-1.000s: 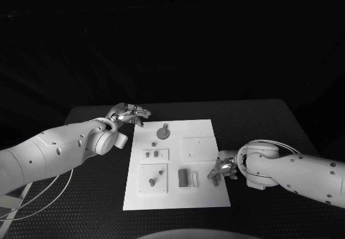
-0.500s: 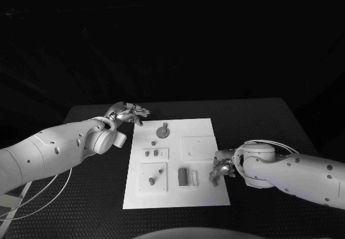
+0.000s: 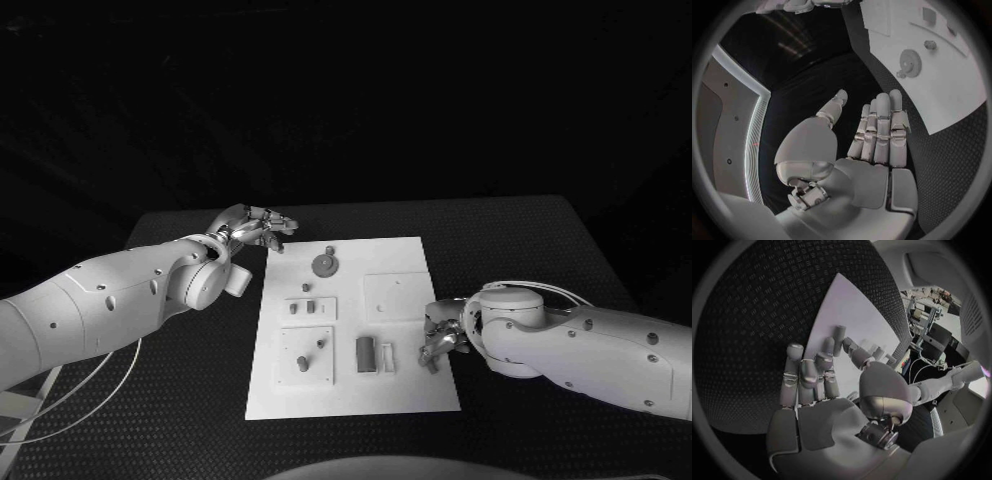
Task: Assemble the parts on the task board
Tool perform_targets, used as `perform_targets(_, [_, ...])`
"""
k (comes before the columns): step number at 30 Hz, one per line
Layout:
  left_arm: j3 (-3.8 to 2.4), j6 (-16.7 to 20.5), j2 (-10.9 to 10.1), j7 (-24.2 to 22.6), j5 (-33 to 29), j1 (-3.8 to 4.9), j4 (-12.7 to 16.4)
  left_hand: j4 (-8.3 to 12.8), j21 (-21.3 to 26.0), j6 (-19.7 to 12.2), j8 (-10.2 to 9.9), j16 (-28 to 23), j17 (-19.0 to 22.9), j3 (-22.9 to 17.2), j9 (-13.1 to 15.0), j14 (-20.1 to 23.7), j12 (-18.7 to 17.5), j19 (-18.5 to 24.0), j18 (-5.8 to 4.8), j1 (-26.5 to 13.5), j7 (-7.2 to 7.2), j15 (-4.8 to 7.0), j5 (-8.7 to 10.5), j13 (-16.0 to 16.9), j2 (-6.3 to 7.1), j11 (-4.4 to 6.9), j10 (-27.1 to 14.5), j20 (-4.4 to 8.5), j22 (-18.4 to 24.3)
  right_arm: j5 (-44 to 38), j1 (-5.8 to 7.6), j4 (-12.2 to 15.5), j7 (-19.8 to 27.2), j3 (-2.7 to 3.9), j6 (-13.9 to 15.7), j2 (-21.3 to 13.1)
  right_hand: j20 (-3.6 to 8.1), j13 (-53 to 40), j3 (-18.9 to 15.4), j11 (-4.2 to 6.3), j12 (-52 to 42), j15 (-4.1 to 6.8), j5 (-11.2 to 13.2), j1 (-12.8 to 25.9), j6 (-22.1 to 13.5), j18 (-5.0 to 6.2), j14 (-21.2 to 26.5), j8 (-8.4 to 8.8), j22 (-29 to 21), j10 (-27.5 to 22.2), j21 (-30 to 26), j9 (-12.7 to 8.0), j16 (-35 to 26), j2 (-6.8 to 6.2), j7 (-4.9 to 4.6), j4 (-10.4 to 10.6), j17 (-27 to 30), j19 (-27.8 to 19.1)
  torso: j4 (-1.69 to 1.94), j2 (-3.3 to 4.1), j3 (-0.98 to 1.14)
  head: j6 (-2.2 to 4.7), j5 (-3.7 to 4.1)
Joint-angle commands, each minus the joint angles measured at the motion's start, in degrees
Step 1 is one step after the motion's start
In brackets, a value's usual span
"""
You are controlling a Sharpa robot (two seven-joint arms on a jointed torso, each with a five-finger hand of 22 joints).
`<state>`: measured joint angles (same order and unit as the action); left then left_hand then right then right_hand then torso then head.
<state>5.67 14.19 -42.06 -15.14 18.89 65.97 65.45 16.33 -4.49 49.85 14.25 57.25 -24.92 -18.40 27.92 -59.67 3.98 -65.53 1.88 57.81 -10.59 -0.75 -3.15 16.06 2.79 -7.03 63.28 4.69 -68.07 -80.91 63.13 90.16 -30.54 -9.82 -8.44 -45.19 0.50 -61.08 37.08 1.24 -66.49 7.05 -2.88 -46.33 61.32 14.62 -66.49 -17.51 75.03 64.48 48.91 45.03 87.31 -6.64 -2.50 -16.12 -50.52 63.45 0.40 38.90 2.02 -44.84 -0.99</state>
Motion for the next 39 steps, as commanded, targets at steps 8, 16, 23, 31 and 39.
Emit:
perform_targets(8, [-0.04, -0.32, -0.06, -0.68, -0.29, 0.06, 0.33, 0.05, 0.22, -0.53, 0.07, -0.17, -0.09, 0.41, -0.09, 0.4, 0.08, -0.34, 1.17, -0.26, 0.0, -0.01, 0.26, 0.02, -0.21, -0.08, -0.33, 0.19, -0.07, -1.09, -1.47, 0.43, -2.47, -1.24, -5.63, 0.29, -0.41, 0.45, -0.85, -1.01, 0.61, -0.91, 0.09, 2.47, -4.95, 0.38, 0.28, 7.03, 0.71, -0.54, -0.41, -2.81, 0.15, 0.52, -3.67, 1.91, 0.25, -0.52, -0.03, 0.01, 0.09, -0.14, -0.02])
perform_targets(16, [-0.04, -0.36, -0.17, -0.66, -0.29, 0.06, 0.47, 0.06, 0.23, -0.48, 0.11, -0.18, -0.1, 0.4, -0.08, 0.4, 0.12, -0.34, 1.17, -0.26, 0.02, 0.0, 0.26, 0.05, -0.27, -0.06, -0.25, 0.19, -0.07, -4.37, -2.01, 1.53, -2.62, -1.29, -5.59, 0.16, -0.35, 0.86, -0.21, -1.6, 0.95, -1.47, 0.09, 4.07, -6.16, 0.38, 0.64, 8.59, 0.83, -0.66, -0.45, -4.66, 0.29, 3.8, -4.29, 3.29, 0.34, -1.01, -0.1, 0.03, 0.05, -0.2, 0.04])
perform_targets(23, [-0.04, -0.39, -0.21, -0.65, -0.29, 0.06, 0.47, 0.09, 0.23, -0.44, 0.15, -0.19, -0.11, 0.38, -0.07, 0.4, 0.15, -0.33, 1.18, -0.23, 0.04, 0.02, 0.26, 0.06, -0.3, -0.04, -0.21, 0.2, -0.07, -5.78, -2.44, 2.33, -2.76, -1.31, -4.09, -0.04, -0.38, 1.12, -0.11, -1.74, 0.95, -1.66, 0.09, 2.91, -5.74, 0.38, 0.7, 8.89, 0.96, -0.52, -0.12, -5.85, 0.47, 6.04, -4.42, 0.13, 0.48, -1.21, -0.08, -0.01, 0.07, -0.37, 0.06])
perform_targets(31, [-0.04, -0.42, -0.16, -0.64, -0.29, 0.06, 0.43, 0.11, 0.23, -0.39, 0.18, -0.19, -0.12, 0.36, -0.07, 0.39, 0.17, -0.34, 1.18, -0.19, 0.06, 0.03, 0.26, 0.08, -0.33, -0.03, -0.17, 0.21, -0.08, -5.27, -2.65, 1.73, -2.05, -1.3, -0.57, -0.17, 0.19, 1.31, 1.41, -1.33, 0.55, -1.31, 0.08, -4.5, -4.3, 0.38, 0.11, 8.31, 1.09, 0.4, 0.63, -6.43, 0.89, 7.55, -3.98, -0.79, 0.63, -0.94, -0.12, 0.01, 0.08, -0.26, 0.19])
perform_targets(39, [-0.04, -0.45, -0.19, -0.47, -0.29, 0.06, 0.45, 0.13, 0.24, -0.37, 0.2, -0.19, -0.13, 0.34, -0.06, 0.39, 0.17, -0.34, 1.18, -0.15, 0.08, 0.04, 0.26, 0.09, -0.35, -0.02, -0.16, 0.21, -0.09, 2.94, -2.64, 1.39, -1.27, -1.29, 3.18, -0.65, 0.15, 1.49, 0.34, -0.97, 0.36, -1.04, 0.08, -6.82, -3.09, 0.38, -0.57, 7.73, 1.0, 1.08, 1.09, -6.73, 1.21, 8.22, -3.6, -0.79, 0.42, -0.73, -0.02, 0.01, 0.09, -0.2, 0.24])
